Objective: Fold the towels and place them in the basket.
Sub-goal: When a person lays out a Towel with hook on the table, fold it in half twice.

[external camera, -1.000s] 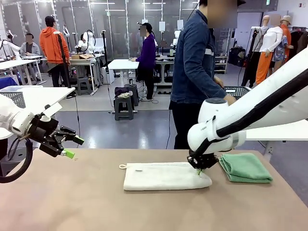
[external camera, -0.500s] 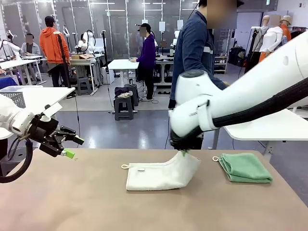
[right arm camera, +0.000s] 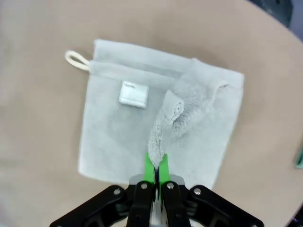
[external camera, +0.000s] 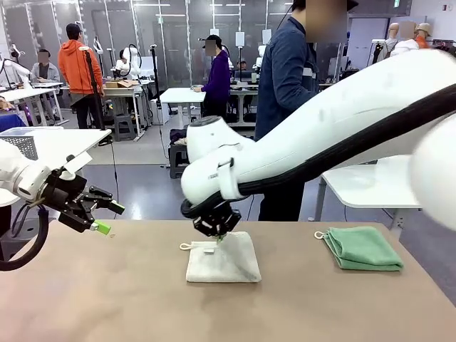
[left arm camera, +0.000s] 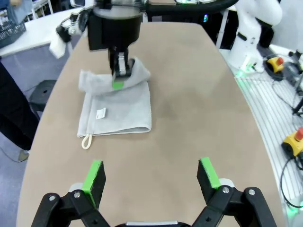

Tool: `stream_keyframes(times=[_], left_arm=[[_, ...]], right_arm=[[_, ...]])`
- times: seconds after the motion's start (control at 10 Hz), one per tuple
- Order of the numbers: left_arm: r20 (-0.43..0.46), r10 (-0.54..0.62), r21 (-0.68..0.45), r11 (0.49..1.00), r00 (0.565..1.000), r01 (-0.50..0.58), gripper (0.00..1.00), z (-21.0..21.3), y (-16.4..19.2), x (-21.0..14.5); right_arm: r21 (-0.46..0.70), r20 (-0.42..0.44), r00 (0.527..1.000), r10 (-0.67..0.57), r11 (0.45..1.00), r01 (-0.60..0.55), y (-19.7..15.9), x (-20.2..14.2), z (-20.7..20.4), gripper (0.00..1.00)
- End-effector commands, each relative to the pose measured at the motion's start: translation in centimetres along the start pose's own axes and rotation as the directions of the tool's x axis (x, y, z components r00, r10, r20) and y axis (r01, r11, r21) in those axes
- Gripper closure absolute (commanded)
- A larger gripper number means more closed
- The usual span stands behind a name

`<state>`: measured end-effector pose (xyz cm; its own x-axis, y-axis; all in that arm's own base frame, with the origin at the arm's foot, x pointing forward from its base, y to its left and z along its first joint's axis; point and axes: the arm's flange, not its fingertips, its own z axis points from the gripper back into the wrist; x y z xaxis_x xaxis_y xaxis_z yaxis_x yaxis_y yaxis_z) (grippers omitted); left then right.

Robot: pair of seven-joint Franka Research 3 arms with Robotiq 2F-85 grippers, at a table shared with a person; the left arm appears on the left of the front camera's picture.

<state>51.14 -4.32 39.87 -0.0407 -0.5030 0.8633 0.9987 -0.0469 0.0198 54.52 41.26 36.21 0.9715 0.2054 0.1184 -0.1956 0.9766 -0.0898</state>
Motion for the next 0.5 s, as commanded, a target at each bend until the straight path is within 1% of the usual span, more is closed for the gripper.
stream_keyframes(times=[0.0,0.2,0.4], left_arm=[[-0.009,-0.006,0.002,1.0,1.0,0.006,0.02,0.2,-0.1,0.1],[-0.009,-0.006,0.002,1.0,1.0,0.006,0.02,0.2,-0.1,0.1],[-0.009,-0.006,0.002,1.0,1.0,0.006,0.02,0.2,-0.1,0.1]], right_arm=[[0.009,-0.008,0.999,-0.048,0.999,0.048,1.6,1.7,-0.6,1.0],[0.046,-0.033,0.998,-0.045,0.998,0.046,3.1,1.5,-1.9,1.0],[0.049,-0.038,0.998,-0.057,0.997,0.059,3.7,1.4,-2.4,1.0]])
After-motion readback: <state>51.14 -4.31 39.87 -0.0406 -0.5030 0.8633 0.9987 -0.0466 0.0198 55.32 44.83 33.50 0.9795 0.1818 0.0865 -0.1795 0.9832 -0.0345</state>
